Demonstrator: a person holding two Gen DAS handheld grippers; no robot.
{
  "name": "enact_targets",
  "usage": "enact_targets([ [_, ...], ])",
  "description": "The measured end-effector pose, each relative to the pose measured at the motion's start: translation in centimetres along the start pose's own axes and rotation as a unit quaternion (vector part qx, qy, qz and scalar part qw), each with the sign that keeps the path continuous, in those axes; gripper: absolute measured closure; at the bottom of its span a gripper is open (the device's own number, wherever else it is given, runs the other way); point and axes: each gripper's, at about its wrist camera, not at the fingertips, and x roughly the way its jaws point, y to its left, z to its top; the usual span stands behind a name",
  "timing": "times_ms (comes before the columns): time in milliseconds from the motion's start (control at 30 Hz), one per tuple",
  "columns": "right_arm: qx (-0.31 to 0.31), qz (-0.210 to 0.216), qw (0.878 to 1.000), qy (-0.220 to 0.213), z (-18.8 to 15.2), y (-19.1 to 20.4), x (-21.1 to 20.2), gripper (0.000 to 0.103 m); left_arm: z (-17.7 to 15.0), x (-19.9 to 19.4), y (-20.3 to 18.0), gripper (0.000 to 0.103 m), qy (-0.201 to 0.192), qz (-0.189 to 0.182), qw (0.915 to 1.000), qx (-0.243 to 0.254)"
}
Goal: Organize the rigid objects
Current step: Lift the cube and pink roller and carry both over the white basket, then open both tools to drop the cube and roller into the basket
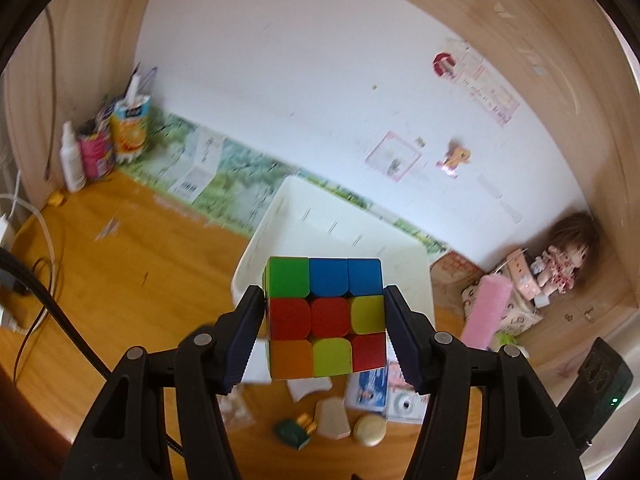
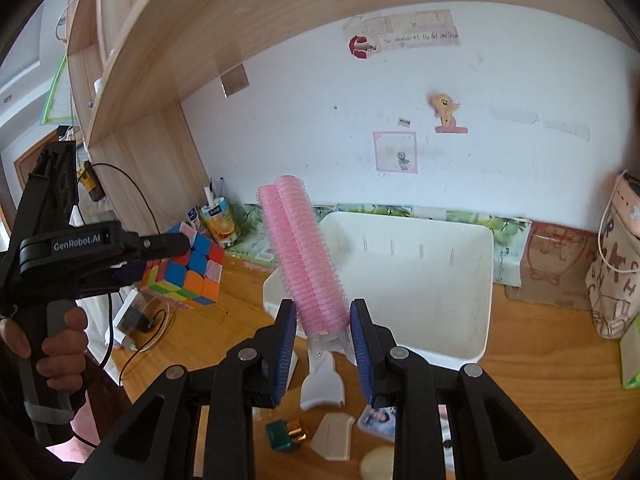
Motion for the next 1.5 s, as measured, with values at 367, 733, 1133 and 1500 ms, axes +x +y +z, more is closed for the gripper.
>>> enact_targets([
  [367, 0.019, 0.000, 1.000, -0.020, 1.3, -3.7, 4.1, 0.075, 3.0, 5.1, -1.9, 0.039, -0.017, -0.007, 0.9983, 0.055],
  [733, 0.037, -0.011, 0.999, 0.005, 0.8, -7.1, 9.2, 0.075, 2.9, 11.6, -4.1, 0.039, 0.003, 0.001, 0.9918, 0.128],
  [1133, 0.053, -0.024, 0.997, 0.057, -0.3, -8.9, 12.7, 0.075, 2.2, 16.4, -3.8, 0.039, 0.047, 0.011, 0.9905, 0.129],
  [1500, 0.067, -0.025, 0.995, 0.067, -0.7, -9.3, 13.5, 0.072, 1.7, 17.4, -4.3, 0.039, 0.064, 0.008, 0.9876, 0.143],
])
